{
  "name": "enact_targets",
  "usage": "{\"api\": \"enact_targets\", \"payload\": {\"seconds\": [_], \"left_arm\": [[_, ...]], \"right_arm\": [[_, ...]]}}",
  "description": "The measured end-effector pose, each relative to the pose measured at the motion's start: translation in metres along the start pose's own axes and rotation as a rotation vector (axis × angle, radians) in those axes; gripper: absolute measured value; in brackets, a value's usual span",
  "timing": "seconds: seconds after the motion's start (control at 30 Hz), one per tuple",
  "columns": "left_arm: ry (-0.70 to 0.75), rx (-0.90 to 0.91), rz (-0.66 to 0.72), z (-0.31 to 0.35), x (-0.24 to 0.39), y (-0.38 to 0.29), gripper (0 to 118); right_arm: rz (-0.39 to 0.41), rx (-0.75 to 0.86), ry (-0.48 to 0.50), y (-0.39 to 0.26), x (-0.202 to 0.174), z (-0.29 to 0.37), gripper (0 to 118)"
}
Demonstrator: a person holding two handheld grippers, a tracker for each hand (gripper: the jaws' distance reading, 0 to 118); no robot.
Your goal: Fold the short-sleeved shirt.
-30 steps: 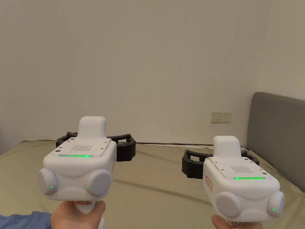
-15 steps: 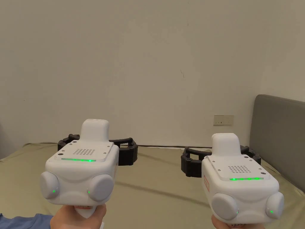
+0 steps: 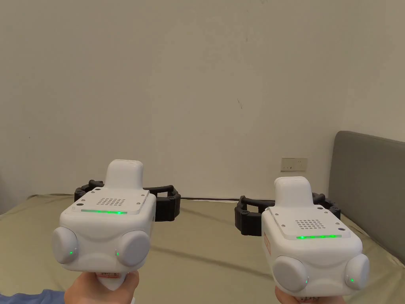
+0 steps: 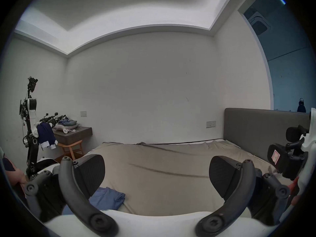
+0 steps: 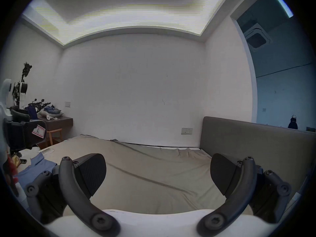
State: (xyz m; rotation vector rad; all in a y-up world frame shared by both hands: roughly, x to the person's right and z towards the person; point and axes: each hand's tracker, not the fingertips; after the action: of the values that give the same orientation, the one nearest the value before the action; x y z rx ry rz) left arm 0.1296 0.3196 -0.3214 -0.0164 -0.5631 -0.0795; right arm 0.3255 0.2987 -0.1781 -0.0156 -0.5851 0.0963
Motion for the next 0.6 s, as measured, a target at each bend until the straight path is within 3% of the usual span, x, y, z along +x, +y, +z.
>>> {"api": "enact_targets", "payload": {"seconds": [0.1, 0.13, 0.17, 0.2, 0.23, 0.27, 0.33, 0.43, 0.53, 0.6], "left_arm": [[-0.041, -0.043, 0.029, 0.001, -0.004, 0.000, 118], [-0.103, -0.072, 0.032, 0.001, -0.007, -0.001, 112], [-0.165, -0.082, 0.012, 0.002, -0.009, -0.002, 75], [-0.181, -0.084, -0.002, 0.000, -0.010, -0.006, 0], [-0.122, -0.074, 0.009, 0.000, -0.011, -0.009, 0], [-0.096, -0.080, 0.002, 0.002, -0.009, -0.019, 0], [-0.156, -0.141, -0.002, 0.001, -0.013, -0.028, 0], [-0.067, -0.143, 0.033, 0.003, -0.023, -0.049, 0], [-0.028, -0.227, 0.070, 0.012, -0.058, -0.077, 0], [0.109, -0.300, 0.061, 0.027, -0.095, -0.106, 0]], "right_arm": [[-0.006, -0.005, -0.036, -0.001, -0.002, 0.002, 118], [-0.007, -0.011, -0.037, -0.002, -0.002, 0.003, 116], [0.010, -0.028, -0.054, -0.004, -0.002, 0.005, 99], [0.055, -0.011, -0.047, -0.008, -0.003, 0.005, 30], [0.074, -0.023, -0.051, -0.013, -0.004, 0.002, 2], [0.078, -0.040, -0.076, -0.020, -0.005, -0.002, 2], [0.064, -0.085, 0.054, -0.030, -0.002, -0.003, 2], [0.087, -0.102, 0.059, -0.044, -0.010, -0.003, 2], [0.166, -0.102, 0.190, -0.053, -0.038, 0.004, 2], [0.210, -0.111, 0.315, -0.058, -0.075, 0.012, 2]]}}
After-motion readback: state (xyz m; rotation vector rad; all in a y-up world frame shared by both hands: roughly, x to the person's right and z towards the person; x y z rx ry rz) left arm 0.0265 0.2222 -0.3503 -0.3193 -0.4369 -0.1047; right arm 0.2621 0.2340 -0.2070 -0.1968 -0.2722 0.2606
